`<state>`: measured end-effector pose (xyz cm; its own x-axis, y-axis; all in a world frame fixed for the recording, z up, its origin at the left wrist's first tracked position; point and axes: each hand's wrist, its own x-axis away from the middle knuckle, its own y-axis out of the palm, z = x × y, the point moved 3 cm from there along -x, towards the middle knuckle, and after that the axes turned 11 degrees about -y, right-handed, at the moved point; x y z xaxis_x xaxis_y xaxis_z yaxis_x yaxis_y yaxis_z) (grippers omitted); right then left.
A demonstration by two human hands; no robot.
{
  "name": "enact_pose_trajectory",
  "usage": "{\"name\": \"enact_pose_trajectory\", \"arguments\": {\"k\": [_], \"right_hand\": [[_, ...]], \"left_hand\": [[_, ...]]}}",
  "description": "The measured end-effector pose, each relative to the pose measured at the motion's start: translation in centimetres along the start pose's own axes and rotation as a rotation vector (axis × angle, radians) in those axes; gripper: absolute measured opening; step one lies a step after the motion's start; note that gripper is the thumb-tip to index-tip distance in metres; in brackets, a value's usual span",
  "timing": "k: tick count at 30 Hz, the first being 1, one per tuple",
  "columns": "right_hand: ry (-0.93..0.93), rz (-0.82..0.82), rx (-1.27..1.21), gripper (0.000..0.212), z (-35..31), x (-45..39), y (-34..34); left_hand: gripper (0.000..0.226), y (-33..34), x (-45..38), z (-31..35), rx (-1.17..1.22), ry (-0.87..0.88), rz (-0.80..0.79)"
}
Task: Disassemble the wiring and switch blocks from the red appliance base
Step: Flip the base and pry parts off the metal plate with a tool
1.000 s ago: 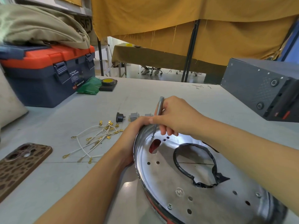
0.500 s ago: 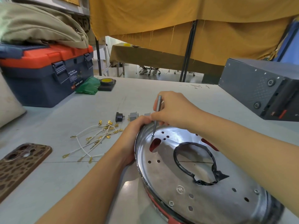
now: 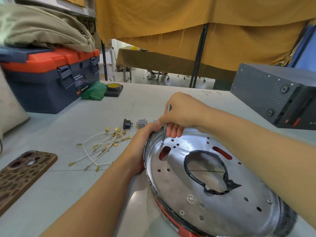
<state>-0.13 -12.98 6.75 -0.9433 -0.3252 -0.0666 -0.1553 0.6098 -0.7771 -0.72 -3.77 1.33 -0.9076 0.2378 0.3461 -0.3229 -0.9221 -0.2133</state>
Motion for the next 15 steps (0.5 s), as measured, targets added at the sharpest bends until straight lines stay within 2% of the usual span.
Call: {"name": "enact_pose_trajectory", "arguments": {"k": [2, 4, 5, 7, 9, 15], "right_hand": [[0.023, 0.05, -0.057, 0.025, 0.36, 0.26, 0.27], [0.038, 0.049, -0.05, 0.026, 0.52, 0.34, 0.25], [0.045, 0.033, -0.017, 0.029, 0.51, 0.38, 0.16], [0.058, 0.001, 0.018, 0.031, 0.47, 0.51, 0.02], [0.066, 0.006, -0.039, 0.031, 0.62, 0.62, 0.01], [0.047, 0.144, -0.17, 0.028, 1.1, 0.85, 0.93]], "left_hand": [[0.04, -0.09, 0.03, 0.19, 0.007, -0.031, 0.001], [0.039, -0.5, 0.32, -0.58, 0.265, -0.039, 0.018], [0.039, -0.51, 0.48, -0.48, 0.284, -0.06, 0.032], [0.038, -0.11, 0.5, -0.22, 0.212, -0.077, -0.011], [0.034, -0.04, 0.8, -0.63, 0.269, -0.069, -0.048], [0.038, -0.5, 0.02, -0.64, 0.112, -0.005, -0.048]]}}
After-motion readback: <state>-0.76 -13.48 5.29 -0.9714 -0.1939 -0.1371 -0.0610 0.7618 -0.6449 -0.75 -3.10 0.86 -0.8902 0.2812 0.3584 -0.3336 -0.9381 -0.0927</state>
